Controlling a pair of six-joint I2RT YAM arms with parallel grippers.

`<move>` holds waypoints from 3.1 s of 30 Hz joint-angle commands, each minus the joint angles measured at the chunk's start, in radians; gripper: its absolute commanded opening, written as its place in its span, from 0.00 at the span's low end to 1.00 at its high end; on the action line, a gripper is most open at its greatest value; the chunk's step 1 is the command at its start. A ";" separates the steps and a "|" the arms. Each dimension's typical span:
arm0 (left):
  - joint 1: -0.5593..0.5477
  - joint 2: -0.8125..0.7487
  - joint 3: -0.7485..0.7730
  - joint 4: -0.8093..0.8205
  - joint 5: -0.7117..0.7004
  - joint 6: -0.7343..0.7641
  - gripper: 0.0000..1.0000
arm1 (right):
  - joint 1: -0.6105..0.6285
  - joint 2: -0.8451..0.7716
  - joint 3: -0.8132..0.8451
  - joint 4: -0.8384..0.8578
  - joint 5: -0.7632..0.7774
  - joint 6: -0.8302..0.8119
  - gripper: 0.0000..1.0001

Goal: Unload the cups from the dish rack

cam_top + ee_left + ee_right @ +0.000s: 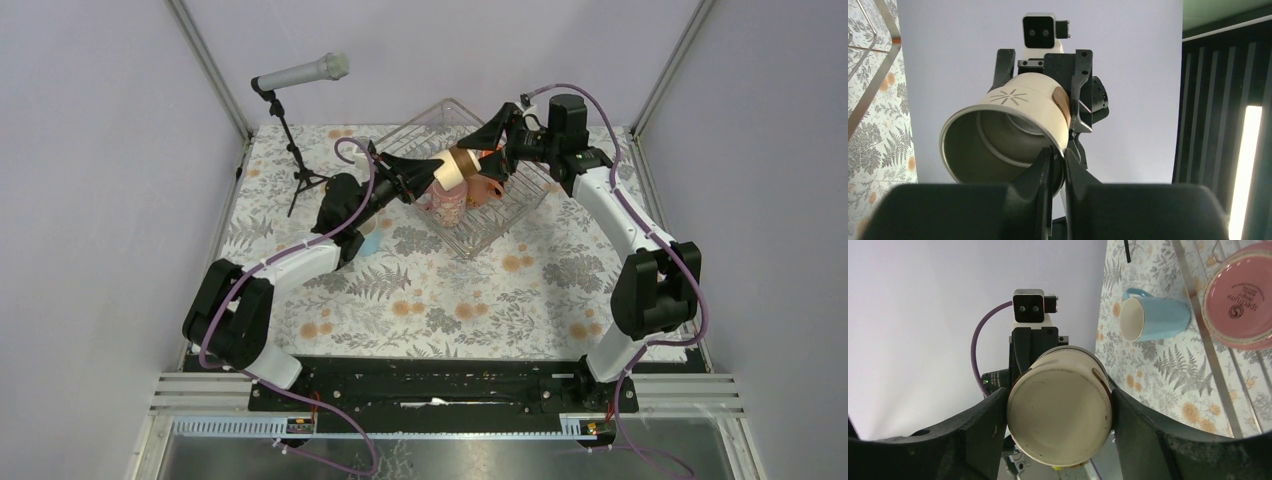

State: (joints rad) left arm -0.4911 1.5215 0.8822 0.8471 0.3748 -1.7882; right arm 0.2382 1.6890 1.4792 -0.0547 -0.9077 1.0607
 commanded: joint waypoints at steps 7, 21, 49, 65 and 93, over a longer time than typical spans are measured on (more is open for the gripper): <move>-0.004 -0.062 0.053 -0.025 0.066 0.125 0.00 | 0.004 -0.075 -0.052 0.093 -0.041 -0.037 0.80; -0.002 -0.284 0.298 -1.099 0.073 1.007 0.00 | 0.001 -0.169 0.155 -0.525 0.504 -0.449 1.00; -0.103 -0.214 0.103 -1.721 -0.664 1.258 0.00 | 0.002 -0.214 0.114 -0.581 0.637 -0.554 1.00; -0.087 -0.105 0.081 -1.663 -0.649 1.276 0.16 | 0.000 -0.211 0.099 -0.574 0.627 -0.564 1.00; -0.072 -0.312 0.402 -1.775 -0.517 1.345 0.84 | 0.080 0.093 0.337 -0.681 0.913 -0.624 1.00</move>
State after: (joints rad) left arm -0.5709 1.2335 1.2011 -0.9752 -0.2325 -0.4618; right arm 0.3050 1.6932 1.6718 -0.6857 -0.1192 0.4755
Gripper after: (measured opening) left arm 0.816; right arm 0.995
